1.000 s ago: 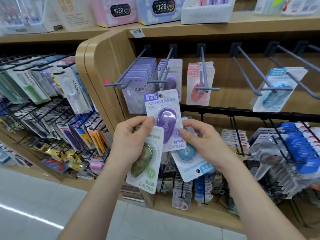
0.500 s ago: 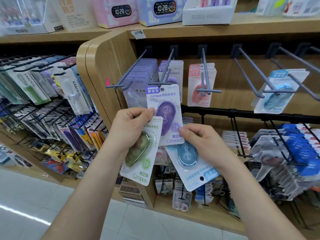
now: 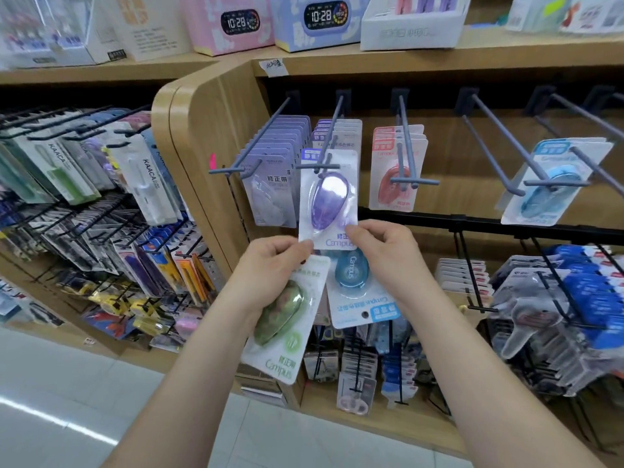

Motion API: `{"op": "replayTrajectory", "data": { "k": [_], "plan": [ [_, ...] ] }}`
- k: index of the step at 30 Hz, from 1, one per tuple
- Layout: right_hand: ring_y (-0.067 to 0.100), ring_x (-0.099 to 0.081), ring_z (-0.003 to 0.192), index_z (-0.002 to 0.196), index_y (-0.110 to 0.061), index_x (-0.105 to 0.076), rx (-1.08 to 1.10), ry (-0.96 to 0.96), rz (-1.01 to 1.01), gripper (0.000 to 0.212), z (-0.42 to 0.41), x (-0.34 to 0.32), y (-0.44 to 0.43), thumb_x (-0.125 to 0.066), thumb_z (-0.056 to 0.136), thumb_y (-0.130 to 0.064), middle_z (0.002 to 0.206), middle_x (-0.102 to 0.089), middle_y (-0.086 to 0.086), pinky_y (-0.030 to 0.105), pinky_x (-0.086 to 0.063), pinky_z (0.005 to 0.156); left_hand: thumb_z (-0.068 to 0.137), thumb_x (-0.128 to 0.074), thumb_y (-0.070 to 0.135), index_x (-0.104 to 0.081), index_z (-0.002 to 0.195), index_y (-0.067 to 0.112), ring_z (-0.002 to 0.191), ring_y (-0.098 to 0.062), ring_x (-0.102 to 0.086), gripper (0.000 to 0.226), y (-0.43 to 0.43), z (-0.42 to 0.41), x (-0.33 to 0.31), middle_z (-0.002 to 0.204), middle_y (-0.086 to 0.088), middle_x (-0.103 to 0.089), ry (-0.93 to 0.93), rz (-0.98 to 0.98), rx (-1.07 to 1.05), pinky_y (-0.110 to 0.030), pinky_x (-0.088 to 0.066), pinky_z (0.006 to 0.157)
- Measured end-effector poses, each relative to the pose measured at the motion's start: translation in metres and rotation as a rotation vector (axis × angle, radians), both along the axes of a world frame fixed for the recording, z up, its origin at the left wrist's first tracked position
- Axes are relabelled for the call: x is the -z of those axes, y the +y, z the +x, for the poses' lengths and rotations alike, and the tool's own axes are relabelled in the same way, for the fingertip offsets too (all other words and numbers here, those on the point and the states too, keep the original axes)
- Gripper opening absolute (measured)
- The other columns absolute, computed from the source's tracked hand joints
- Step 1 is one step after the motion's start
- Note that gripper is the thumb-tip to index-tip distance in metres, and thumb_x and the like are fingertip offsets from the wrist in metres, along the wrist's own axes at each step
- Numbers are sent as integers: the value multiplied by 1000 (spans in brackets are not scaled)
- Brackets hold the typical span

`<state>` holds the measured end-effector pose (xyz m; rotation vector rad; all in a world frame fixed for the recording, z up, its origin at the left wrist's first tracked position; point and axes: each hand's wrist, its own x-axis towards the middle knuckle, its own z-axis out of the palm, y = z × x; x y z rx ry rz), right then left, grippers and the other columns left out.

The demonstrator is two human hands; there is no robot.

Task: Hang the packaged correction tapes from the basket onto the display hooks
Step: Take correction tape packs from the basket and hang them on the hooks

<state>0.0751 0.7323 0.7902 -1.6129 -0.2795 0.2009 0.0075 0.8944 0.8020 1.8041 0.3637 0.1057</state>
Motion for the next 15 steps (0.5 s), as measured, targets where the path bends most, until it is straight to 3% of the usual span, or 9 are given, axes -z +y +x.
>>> {"op": "replayTrajectory", "data": {
  "k": [2, 5, 9, 10, 12, 15],
  "plan": [
    [-2, -64, 80, 79, -24, -74, 48, -6, 6, 20, 2, 0, -3, -63, 95, -16, 84, -73, -12, 14, -51, 72, 93, -64, 32, -66, 70, 15, 67, -22, -48, 28, 1, 12, 3, 73, -11, -55, -19, -48, -63, -34, -41, 68],
    [-5, -63, 78, 92, -23, -71, 116, 21, -63, 20, 0, 5, -19, -61, 92, -5, 103, -69, -6, 13, -49, 64, 92, -65, 30, -66, 70, 13, 68, -20, -46, 28, 4, 27, 6, 73, -7, -53, -38, -65, -118, -33, -39, 66],
    [22, -72, 88, 122, -39, -54, 106, 61, 67, 51, -8, 12, -42, -63, 92, 0, 100, -74, 4, 43, -62, 72, 94, -63, 27, -67, 67, 21, 46, -10, -41, 28, -1, 45, 9, 58, 2, -51, -35, -44, -141, -22, -34, 46],
    [23, -73, 88, 129, -40, -49, 92, 80, 125, 57, -9, 12, -46, -64, 92, 1, 98, -75, 4, 45, -62, 72, 95, -63, 27, -67, 70, 20, 41, -6, -42, 27, -2, 49, 8, 55, 5, -52, -30, -38, -144, -22, -35, 44],
    [23, -74, 89, 133, -31, -49, 79, 117, 207, 55, -10, 12, -51, -66, 90, 0, 99, -77, 2, 42, -62, 70, 96, -61, 28, -66, 71, 19, 37, -5, -44, 27, -3, 59, 9, 57, 2, -56, -19, -41, -139, -20, -35, 41],
    [24, -75, 91, 118, -14, -64, 90, 169, 257, 33, -11, 13, -52, -68, 87, -3, 105, -76, 5, 38, -62, 70, 97, -58, 31, -64, 74, 17, 41, -12, -44, 28, -1, 67, 12, 68, -8, -57, 12, -15, -139, -21, -34, 43]
  ]
}}
